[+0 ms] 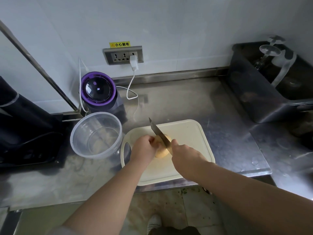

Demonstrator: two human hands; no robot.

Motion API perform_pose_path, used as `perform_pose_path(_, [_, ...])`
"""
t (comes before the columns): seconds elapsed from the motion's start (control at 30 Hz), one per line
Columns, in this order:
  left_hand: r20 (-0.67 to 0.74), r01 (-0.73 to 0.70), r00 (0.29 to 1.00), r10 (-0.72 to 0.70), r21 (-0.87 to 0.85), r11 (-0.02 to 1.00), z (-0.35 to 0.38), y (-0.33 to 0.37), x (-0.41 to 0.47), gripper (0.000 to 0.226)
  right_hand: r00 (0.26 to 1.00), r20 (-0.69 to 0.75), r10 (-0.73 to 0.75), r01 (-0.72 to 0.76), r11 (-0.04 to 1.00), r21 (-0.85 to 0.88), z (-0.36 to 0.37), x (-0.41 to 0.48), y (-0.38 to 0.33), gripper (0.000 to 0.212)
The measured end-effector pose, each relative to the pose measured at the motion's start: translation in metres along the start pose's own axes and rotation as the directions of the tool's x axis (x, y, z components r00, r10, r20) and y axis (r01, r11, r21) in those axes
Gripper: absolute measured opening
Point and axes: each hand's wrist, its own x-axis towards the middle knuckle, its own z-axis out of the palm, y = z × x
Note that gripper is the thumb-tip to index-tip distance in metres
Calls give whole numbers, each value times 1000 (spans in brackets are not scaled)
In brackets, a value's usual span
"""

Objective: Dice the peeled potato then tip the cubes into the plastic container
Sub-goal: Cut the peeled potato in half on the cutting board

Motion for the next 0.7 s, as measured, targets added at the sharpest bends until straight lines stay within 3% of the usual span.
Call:
perform_pose_path(0.1, [1, -5, 1000, 5, -15, 1000, 1, -3, 1, 26, 999, 12, 41, -42, 996, 82, 3, 6, -1, 28])
perform_pose_path(0.17, [14, 8, 1000, -7, -25, 1000, 1, -3, 3, 28, 999, 16, 51, -52, 994, 99, 6, 9, -1, 25])
perform_pose_path(0.43, [9, 33, 999, -33, -9, 999, 0, -3, 4, 36, 997, 31, 75, -78, 987, 143, 25, 26, 2, 31])
perform_pose_path(0.7, [18, 39, 999, -40, 38, 998, -3, 2, 0, 40, 995, -60, 85, -79, 992, 96, 46, 26, 6, 38])
